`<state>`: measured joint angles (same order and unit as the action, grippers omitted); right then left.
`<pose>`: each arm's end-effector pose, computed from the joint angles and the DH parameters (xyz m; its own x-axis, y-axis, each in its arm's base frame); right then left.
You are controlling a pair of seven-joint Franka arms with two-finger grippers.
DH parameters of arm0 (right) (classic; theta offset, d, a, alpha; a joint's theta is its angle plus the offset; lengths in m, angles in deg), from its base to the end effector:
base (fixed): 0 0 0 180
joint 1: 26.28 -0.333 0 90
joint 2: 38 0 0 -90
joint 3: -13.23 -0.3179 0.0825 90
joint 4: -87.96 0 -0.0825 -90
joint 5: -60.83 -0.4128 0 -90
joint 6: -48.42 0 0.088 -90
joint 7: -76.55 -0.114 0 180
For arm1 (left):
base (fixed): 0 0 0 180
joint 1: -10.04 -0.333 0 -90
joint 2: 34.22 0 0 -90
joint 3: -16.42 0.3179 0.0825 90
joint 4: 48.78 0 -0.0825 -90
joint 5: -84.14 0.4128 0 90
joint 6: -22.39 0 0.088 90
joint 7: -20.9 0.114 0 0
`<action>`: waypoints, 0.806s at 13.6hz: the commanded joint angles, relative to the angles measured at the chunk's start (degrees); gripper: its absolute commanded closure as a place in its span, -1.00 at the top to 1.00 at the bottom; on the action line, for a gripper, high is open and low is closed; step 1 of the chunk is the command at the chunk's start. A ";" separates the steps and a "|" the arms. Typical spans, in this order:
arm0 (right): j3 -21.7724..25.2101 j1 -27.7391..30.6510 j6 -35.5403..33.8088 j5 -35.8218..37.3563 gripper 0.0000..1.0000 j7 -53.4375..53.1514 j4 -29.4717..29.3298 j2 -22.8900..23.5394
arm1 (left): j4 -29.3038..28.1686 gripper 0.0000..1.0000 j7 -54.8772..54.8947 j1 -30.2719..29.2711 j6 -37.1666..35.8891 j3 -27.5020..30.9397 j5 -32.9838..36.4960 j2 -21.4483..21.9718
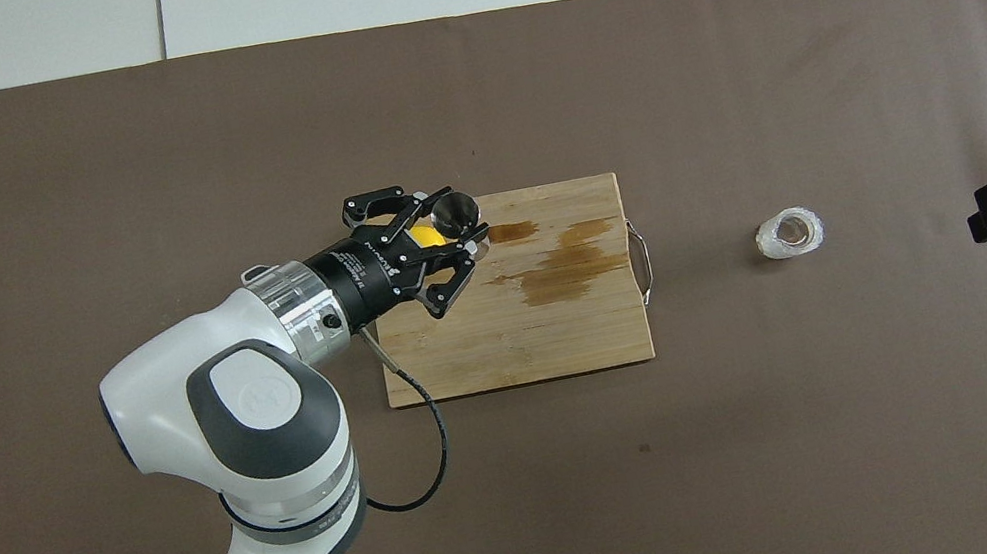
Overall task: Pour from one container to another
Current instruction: 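Carry the silver cup with the left gripper onto the wooden board, then lower the silver cup onto the board and open the left gripper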
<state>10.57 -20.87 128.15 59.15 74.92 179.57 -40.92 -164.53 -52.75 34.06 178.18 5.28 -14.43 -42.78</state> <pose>0.5458 -0.0218 0.6203 0.9851 -0.0710 -0.1564 -0.0754 -0.9969 -0.0225 0.5350 -0.3327 0.3882 -0.3264 0.3333 -0.8845 0.8537 0.5056 -0.1245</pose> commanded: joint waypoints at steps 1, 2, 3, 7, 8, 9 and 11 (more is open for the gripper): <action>-0.41 0.48 0.07 0.62 1.00 -0.82 1.28 -1.22 | 3.94 -1.00 -0.53 3.23 6.61 -0.72 -3.55 -3.03; -0.41 0.48 0.07 0.62 1.00 -0.82 1.28 -1.22 | 5.00 -1.00 -0.53 3.23 7.94 -2.12 -4.52 -4.09; -0.41 0.48 0.07 0.62 1.00 -0.82 1.28 -1.22 | 6.40 -1.00 -0.36 3.32 8.48 -2.74 -4.62 -5.49; -0.41 0.48 0.07 0.62 1.00 -0.82 1.28 -1.22 | 10.54 -1.00 -0.09 5.33 11.29 -4.24 -4.09 -10.15; -0.41 0.48 0.07 0.62 1.00 -0.82 1.28 -1.22 | 10.98 -1.00 0.26 5.86 11.30 -4.24 -3.65 -11.03; -0.41 0.48 0.07 0.62 1.00 -0.82 1.37 -1.22 | 11.42 -1.00 2.09 6.65 11.30 -4.24 -3.48 -11.83; -0.41 0.48 0.07 0.62 1.00 -0.82 1.28 -1.22 | 11.87 -1.00 5.08 6.92 11.30 -4.33 -3.47 -13.15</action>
<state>10.57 -20.87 128.15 59.15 74.92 179.57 -40.92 -154.83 -50.23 40.06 187.78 0.77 -17.59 -54.00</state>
